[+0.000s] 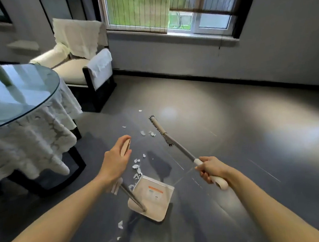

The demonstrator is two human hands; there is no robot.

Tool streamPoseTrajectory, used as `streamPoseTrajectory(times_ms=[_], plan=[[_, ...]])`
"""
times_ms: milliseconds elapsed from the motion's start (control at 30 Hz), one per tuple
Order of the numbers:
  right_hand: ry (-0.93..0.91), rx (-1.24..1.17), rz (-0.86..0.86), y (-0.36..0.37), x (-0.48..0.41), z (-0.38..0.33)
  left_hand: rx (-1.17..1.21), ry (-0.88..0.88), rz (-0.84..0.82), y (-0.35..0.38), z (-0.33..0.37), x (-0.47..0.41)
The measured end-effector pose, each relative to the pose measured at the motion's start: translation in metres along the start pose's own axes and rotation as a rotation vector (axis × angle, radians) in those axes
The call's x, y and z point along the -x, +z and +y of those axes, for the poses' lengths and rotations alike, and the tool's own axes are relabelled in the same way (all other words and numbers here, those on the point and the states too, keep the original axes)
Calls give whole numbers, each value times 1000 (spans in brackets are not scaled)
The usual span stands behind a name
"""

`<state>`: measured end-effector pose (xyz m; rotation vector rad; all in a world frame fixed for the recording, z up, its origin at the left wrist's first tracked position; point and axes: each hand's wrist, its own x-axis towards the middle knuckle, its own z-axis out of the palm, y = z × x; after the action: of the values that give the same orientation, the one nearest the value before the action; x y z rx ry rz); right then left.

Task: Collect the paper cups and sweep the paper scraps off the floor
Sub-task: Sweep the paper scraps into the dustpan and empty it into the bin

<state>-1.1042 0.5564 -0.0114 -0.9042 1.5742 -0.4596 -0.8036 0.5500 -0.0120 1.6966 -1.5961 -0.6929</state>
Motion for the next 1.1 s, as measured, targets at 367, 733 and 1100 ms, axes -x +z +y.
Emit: streamPoseTrajectory(times_ms=[367, 733, 1100], plan=[[-18, 216, -153, -147, -245, -149, -20, -144, 112, 119, 49, -241], [-96, 482, -347, -266, -475, -289, -83, -428, 309, 232, 89, -415], [-72, 541, -487, -262, -655, -376, -86, -608, 305, 288, 70, -532]])
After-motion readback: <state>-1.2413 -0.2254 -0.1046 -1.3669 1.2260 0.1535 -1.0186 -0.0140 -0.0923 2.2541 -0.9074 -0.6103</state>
